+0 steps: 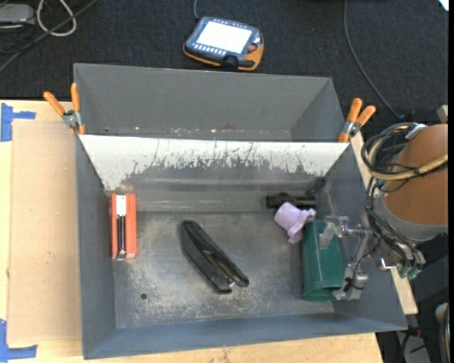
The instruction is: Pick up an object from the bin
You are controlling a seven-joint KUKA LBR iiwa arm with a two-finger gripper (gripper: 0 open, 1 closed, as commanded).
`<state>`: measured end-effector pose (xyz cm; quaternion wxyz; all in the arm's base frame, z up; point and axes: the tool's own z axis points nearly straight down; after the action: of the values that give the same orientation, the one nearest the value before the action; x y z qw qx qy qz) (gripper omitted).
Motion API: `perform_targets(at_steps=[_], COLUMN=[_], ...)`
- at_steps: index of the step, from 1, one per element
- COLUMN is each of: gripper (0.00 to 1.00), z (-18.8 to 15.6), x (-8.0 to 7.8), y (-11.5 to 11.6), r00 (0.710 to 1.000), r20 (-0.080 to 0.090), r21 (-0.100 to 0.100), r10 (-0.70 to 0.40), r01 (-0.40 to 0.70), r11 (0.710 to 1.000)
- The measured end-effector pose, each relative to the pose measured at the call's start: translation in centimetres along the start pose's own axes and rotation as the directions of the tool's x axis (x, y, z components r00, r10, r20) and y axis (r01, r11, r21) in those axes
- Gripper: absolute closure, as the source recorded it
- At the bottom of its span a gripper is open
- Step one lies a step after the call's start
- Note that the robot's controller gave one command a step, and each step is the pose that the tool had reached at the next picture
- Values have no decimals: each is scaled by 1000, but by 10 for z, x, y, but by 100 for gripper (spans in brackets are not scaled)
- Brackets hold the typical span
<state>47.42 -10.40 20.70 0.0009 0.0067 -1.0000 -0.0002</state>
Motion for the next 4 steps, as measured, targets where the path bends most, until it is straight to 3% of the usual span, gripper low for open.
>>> perform_targets(at_steps=[1, 2, 3, 4], gripper=[0, 0, 0, 0], z=[0, 49, 41, 46], x=[0, -19, -17, -64], y=[0, 56, 51, 29], r00=[1000, 999, 999, 983], r20=[0, -6, -2, 0], r21=[0, -4, -1, -1], r10=[0, 33, 44, -185], r01=[0, -33, -44, 185], r11=[1000, 999, 999, 983])
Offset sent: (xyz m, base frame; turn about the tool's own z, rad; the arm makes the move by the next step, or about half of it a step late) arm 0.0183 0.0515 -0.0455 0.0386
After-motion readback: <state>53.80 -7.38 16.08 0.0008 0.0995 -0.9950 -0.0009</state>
